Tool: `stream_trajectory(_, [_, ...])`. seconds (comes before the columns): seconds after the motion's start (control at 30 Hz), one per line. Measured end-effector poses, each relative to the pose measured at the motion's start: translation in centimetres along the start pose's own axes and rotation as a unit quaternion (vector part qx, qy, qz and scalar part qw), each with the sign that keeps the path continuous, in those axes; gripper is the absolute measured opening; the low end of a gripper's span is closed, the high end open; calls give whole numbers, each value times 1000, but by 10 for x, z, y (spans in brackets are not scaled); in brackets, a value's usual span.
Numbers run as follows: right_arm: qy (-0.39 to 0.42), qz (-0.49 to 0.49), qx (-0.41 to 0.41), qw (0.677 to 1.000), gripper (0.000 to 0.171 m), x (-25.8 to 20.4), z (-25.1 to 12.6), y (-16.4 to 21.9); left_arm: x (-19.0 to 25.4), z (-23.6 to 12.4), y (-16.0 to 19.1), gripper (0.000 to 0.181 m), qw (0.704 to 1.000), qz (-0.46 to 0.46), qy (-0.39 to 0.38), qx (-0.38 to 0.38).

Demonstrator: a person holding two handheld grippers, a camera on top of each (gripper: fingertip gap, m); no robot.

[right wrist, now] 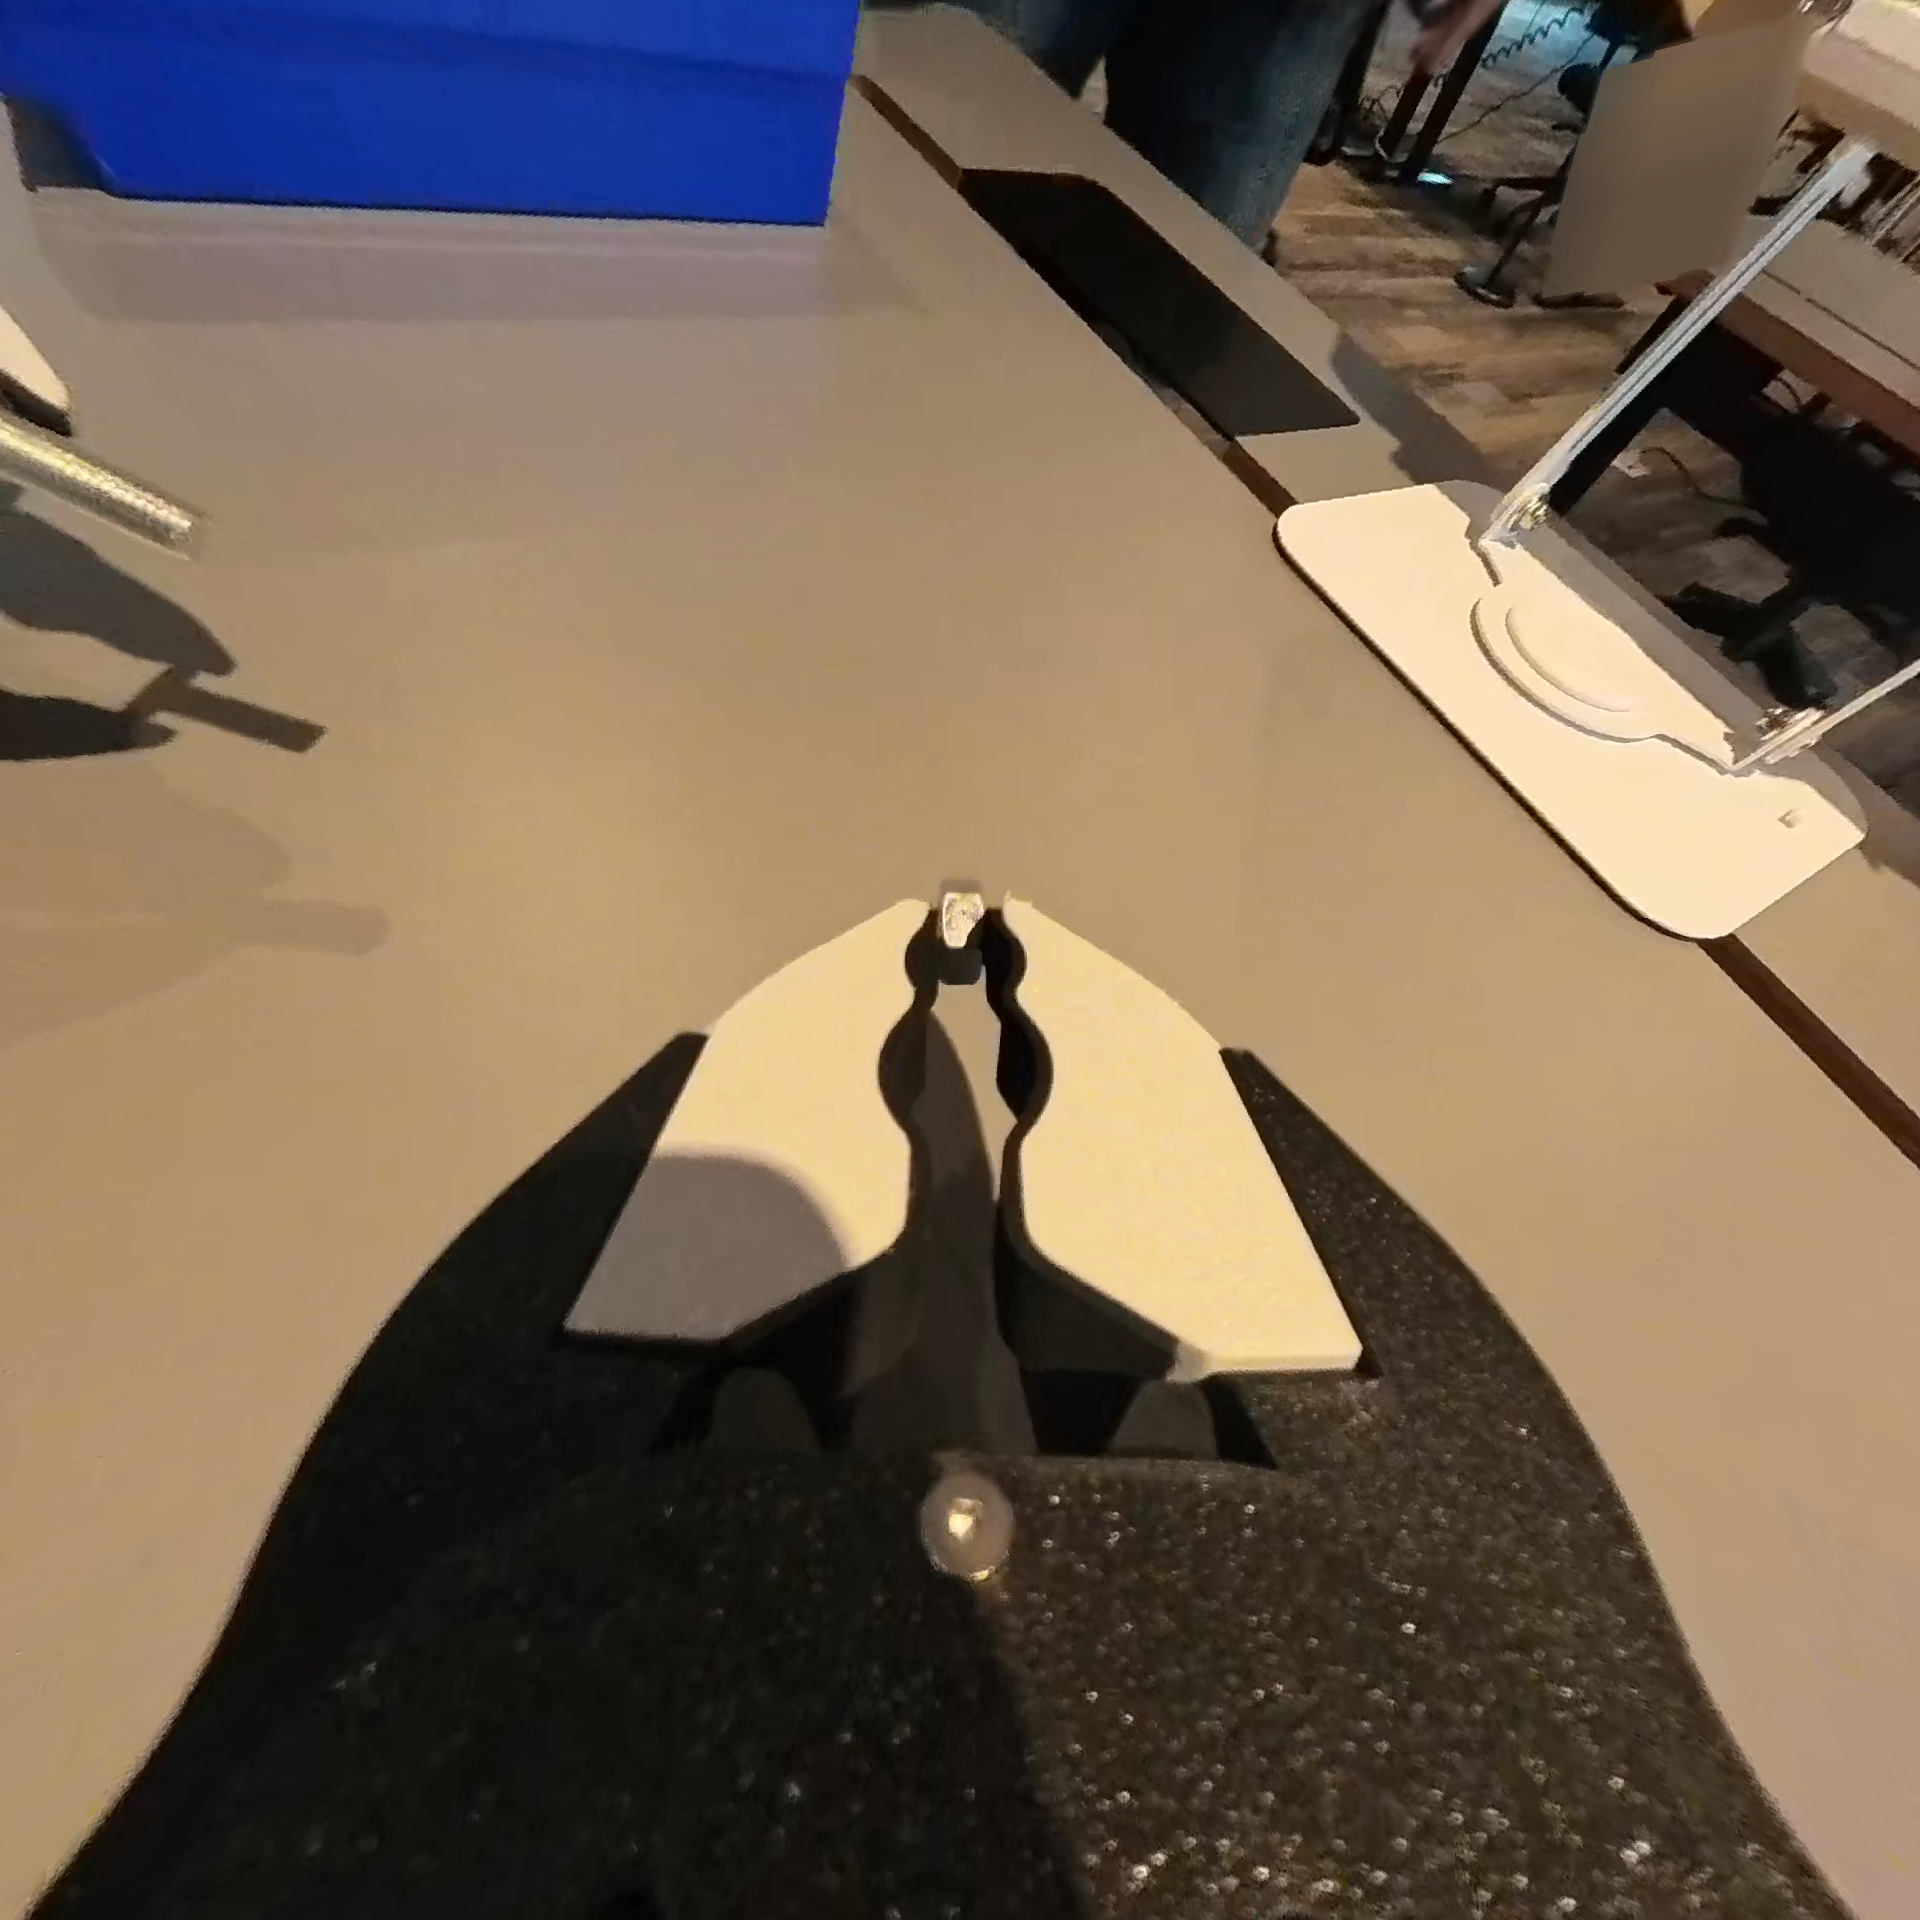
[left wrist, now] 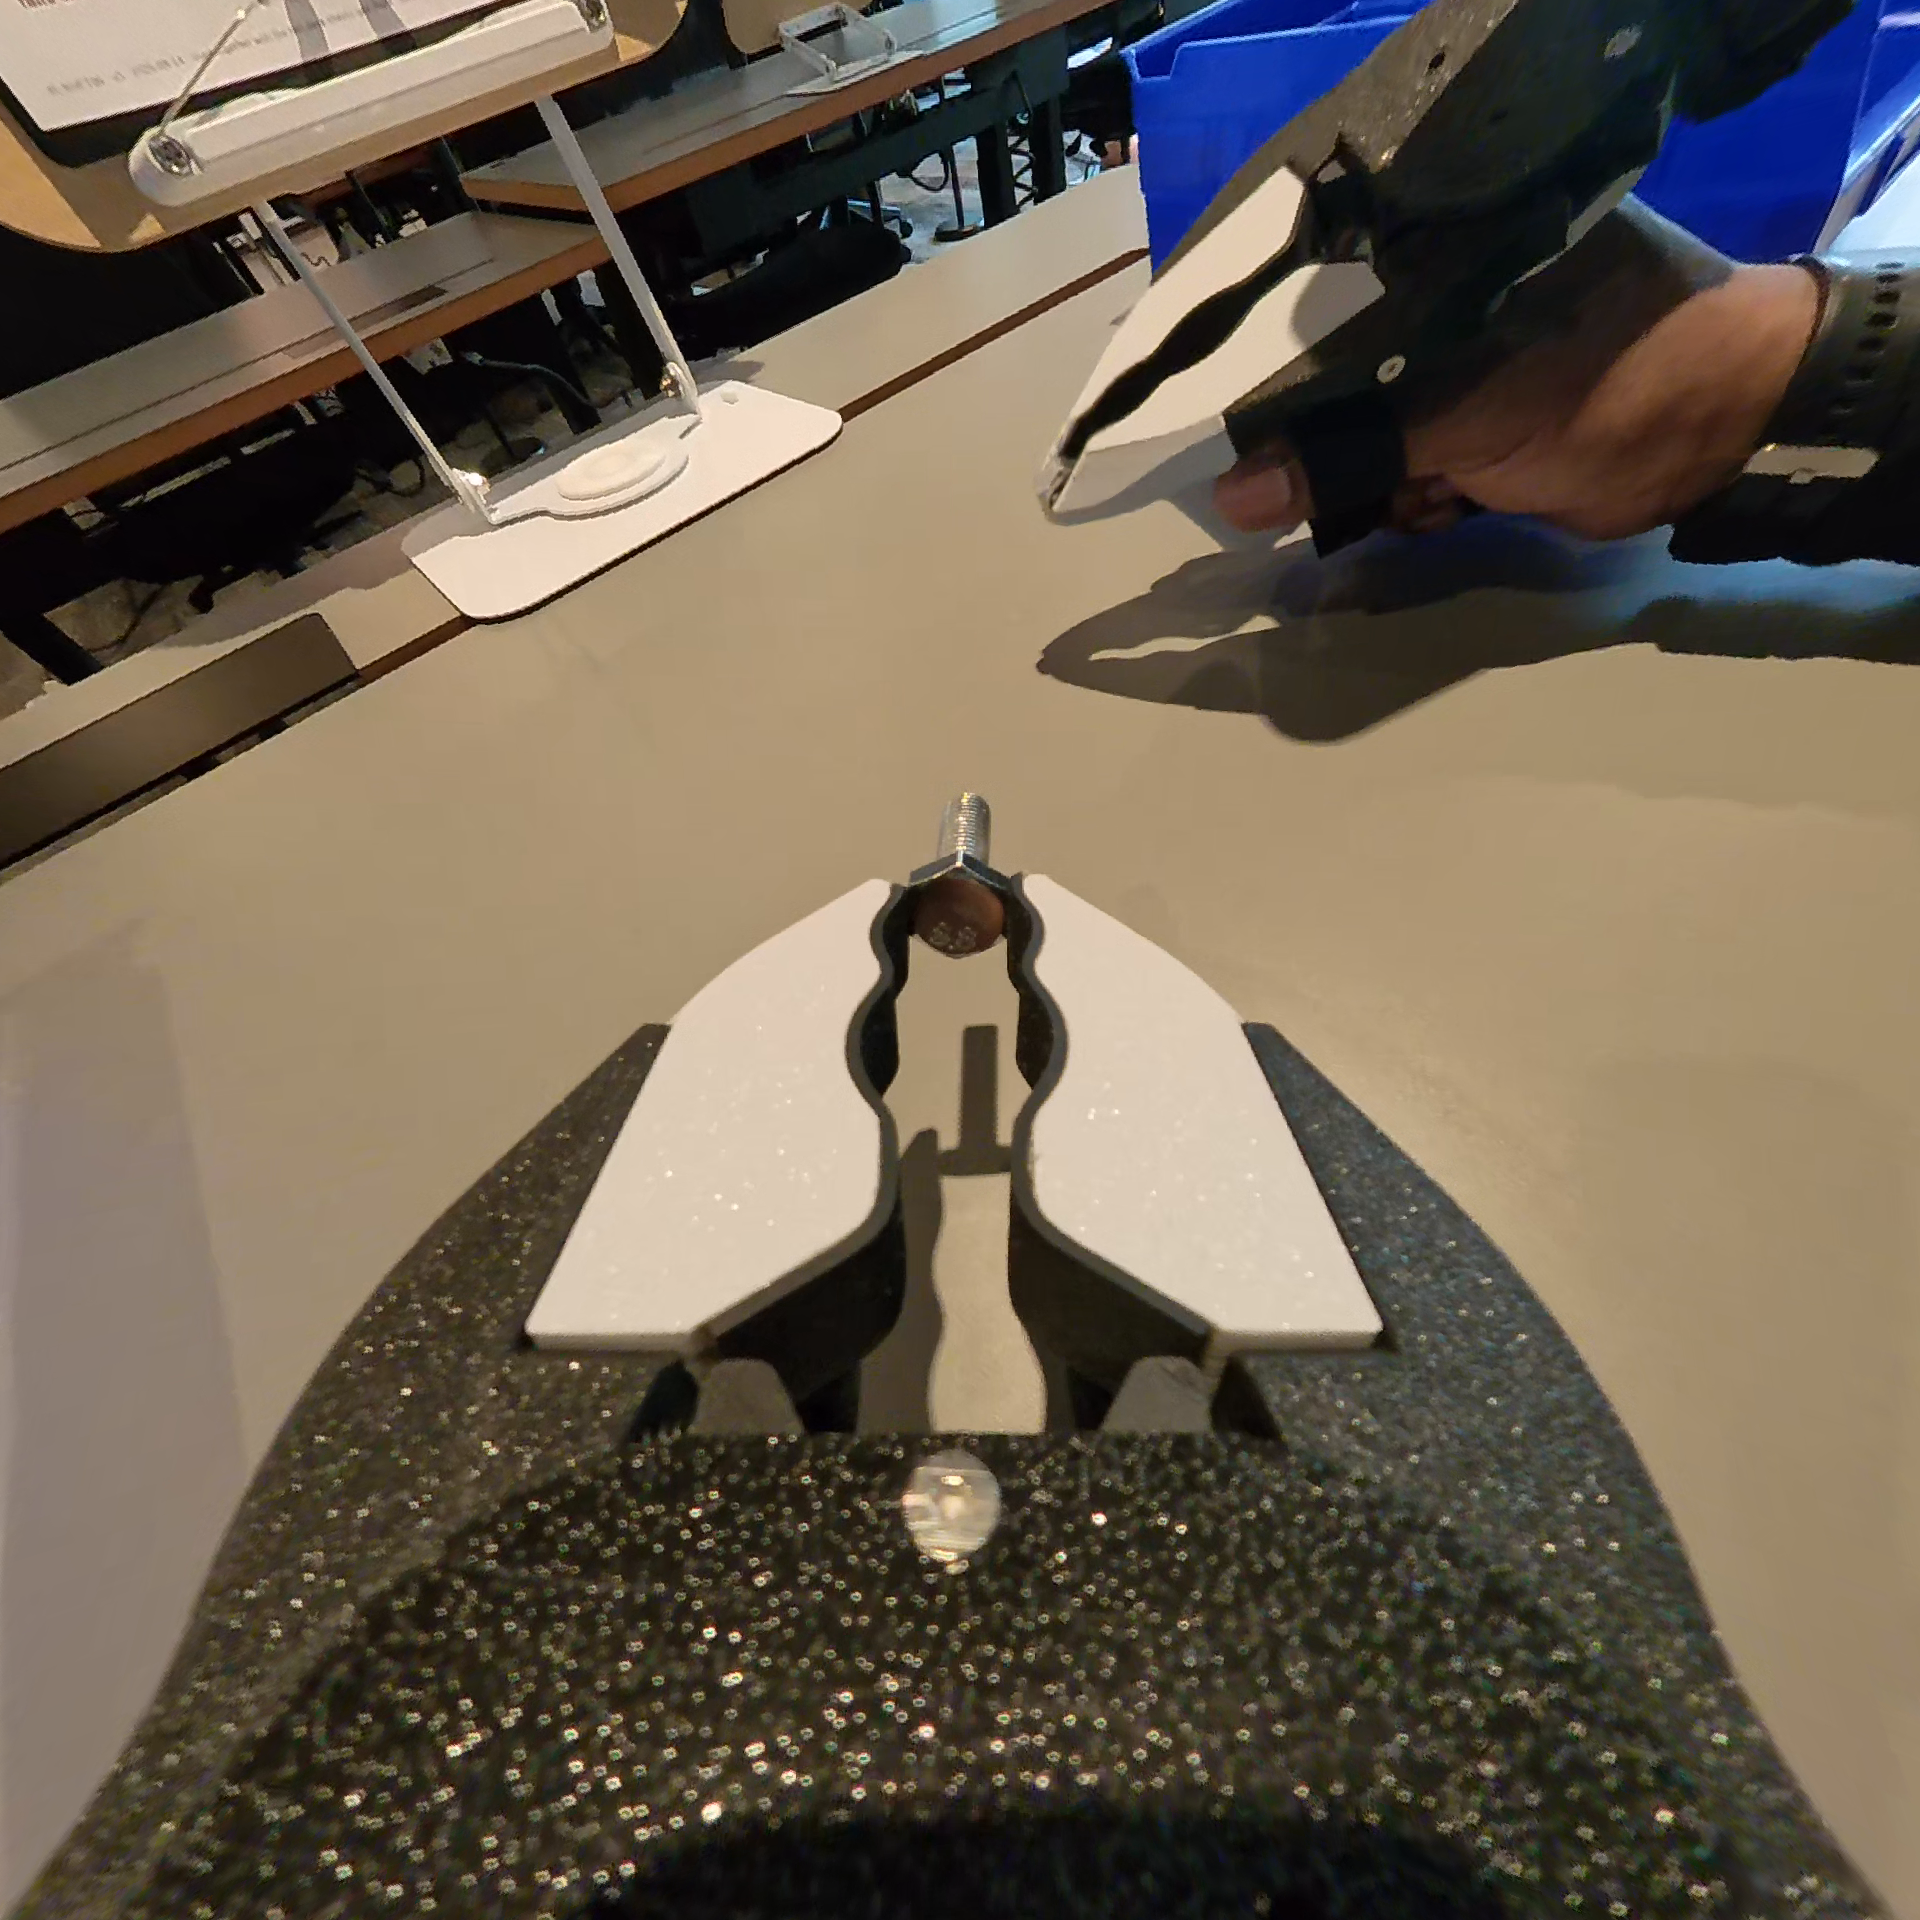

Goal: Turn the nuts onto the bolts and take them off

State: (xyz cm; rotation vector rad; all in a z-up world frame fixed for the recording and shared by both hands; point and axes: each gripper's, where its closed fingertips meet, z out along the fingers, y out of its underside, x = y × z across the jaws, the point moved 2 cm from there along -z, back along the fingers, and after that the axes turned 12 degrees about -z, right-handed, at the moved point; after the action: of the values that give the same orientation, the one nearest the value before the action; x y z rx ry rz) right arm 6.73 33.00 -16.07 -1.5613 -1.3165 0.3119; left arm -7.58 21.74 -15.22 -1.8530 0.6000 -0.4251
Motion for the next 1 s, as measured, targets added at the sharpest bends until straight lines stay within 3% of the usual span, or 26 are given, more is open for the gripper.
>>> stream_trajectory(0.3, [-13,7,-22,1000,8,-1,1,7,-4,3,-3,17,1000,5,-2,-5])
stream_trajectory(0.63, [-13,14,-25,1000,8,8,-5,18,0,21,-23,17,999,-7,49,-18])
stream_trajectory(0.83, [7,24,-16,1000,8,22,-16,22,-6,60,-64,17,995,-8,95,-9])
stream_trajectory(1.0, [16,21,-17,1000,8,25,-19,23,-7,107,-67,17,993,-13,119,1])
